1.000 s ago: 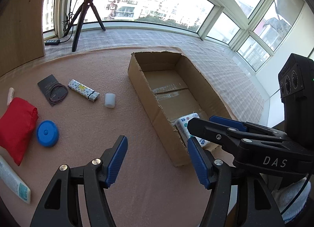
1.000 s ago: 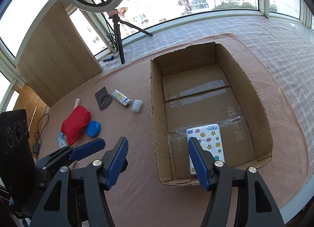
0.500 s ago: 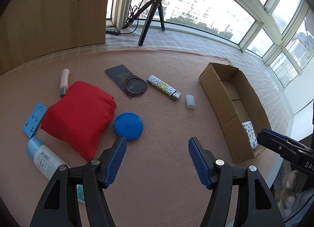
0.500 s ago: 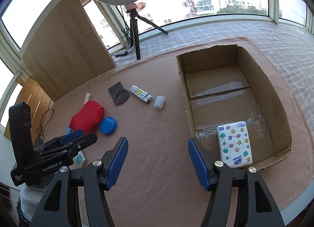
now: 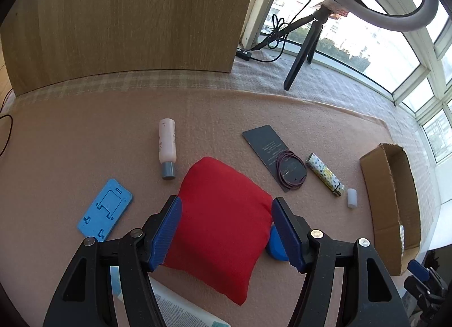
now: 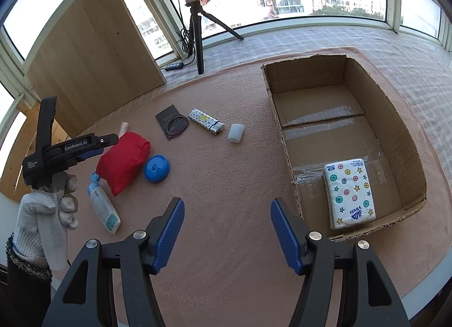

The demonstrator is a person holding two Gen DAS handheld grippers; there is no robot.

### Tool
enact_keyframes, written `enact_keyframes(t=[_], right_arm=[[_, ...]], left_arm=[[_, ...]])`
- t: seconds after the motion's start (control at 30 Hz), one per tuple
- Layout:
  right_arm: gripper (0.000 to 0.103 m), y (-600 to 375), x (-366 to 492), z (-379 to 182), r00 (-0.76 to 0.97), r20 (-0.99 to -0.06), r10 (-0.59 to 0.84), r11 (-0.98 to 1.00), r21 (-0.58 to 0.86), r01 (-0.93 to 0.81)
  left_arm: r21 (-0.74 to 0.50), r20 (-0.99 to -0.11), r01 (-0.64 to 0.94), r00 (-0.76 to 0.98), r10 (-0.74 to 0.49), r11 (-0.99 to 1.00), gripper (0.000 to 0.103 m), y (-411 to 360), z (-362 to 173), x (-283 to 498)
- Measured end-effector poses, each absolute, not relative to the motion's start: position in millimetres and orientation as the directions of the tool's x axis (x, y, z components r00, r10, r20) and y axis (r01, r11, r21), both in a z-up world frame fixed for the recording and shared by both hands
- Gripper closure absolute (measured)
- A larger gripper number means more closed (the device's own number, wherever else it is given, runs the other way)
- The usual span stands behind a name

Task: Organize objects
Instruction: 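Move the left tool back and close it on the red cushion, then lift the red cushion with the left tool and carry it toward the box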

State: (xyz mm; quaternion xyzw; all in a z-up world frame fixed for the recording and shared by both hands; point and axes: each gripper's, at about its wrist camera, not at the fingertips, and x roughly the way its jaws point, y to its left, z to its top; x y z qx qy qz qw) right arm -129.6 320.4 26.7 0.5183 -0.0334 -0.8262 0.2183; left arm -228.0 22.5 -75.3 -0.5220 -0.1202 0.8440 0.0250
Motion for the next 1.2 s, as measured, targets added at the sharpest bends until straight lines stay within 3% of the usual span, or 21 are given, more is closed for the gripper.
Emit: enact_keyframes(t=[0.4,0.8,1.2], right_arm=[[0.043,332,-130,17,-0.361,-0.860,-0.361,-0.921,0.269,0.281],[0.043,319,-134,11,-0.336,-0.864,-0.376,-0.910,0.276,0.310],[0.043,309,-131,7,-0.312,-0.861,-0.402,-0.892,0.291,0.346]], left_arm=[[-0.252,-0.903,0.115,-0.386,0.190,-0.961,0.034,11,-118,-256],[-0.341,-0.876,0.141,-0.406,0.260,-0.929,0.037,11,-133,-222],[-0.353,-0.875,0.135,-0.398,0.276,-0.926,0.039,32,-135,-171]])
